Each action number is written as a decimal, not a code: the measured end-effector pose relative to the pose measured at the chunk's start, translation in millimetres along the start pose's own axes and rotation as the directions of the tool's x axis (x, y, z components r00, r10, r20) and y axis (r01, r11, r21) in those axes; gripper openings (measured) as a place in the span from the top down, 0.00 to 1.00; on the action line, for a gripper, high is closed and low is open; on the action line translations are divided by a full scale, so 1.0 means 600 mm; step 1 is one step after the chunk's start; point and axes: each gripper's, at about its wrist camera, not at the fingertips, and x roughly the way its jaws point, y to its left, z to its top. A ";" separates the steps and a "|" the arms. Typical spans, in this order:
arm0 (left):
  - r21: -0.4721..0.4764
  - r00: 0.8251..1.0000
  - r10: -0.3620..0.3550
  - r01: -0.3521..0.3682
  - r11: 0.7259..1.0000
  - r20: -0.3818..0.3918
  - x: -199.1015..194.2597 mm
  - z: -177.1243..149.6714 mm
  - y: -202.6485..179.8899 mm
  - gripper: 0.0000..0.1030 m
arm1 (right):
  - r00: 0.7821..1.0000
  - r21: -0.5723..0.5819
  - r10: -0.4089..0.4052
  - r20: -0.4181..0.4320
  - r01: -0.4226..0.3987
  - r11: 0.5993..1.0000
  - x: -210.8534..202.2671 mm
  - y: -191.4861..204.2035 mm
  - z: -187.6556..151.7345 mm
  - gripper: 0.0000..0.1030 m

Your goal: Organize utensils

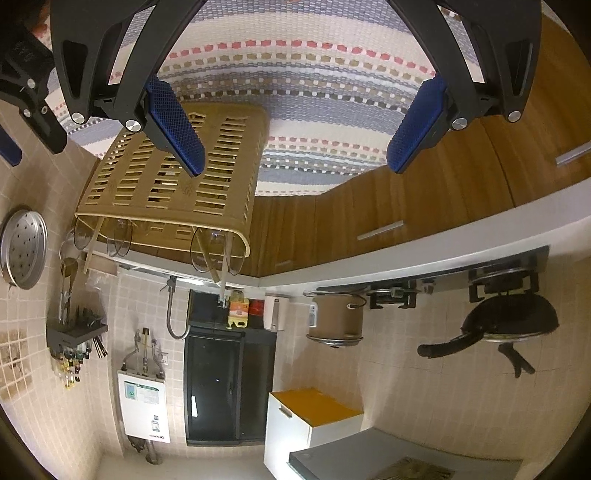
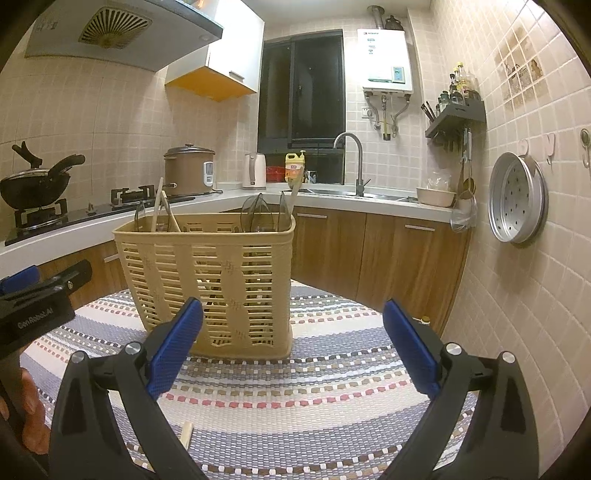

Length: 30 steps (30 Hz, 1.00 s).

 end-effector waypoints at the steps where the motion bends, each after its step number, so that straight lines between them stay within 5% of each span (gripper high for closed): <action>1: 0.005 1.000 0.000 0.000 1.000 0.001 0.000 0.000 -0.002 0.07 | 1.000 0.006 0.004 0.000 -0.004 1.000 0.000 -0.002 0.001 0.09; 14: 0.082 1.000 0.027 -0.028 0.996 0.011 0.000 -0.008 -0.031 0.07 | 1.000 0.046 0.025 -0.006 -0.025 0.999 -0.001 -0.011 0.004 0.09; 30: 0.068 1.000 -0.004 0.005 0.998 -0.022 0.005 -0.010 -0.030 0.07 | 1.000 0.003 0.022 0.004 -0.022 1.000 -0.006 0.005 0.002 0.09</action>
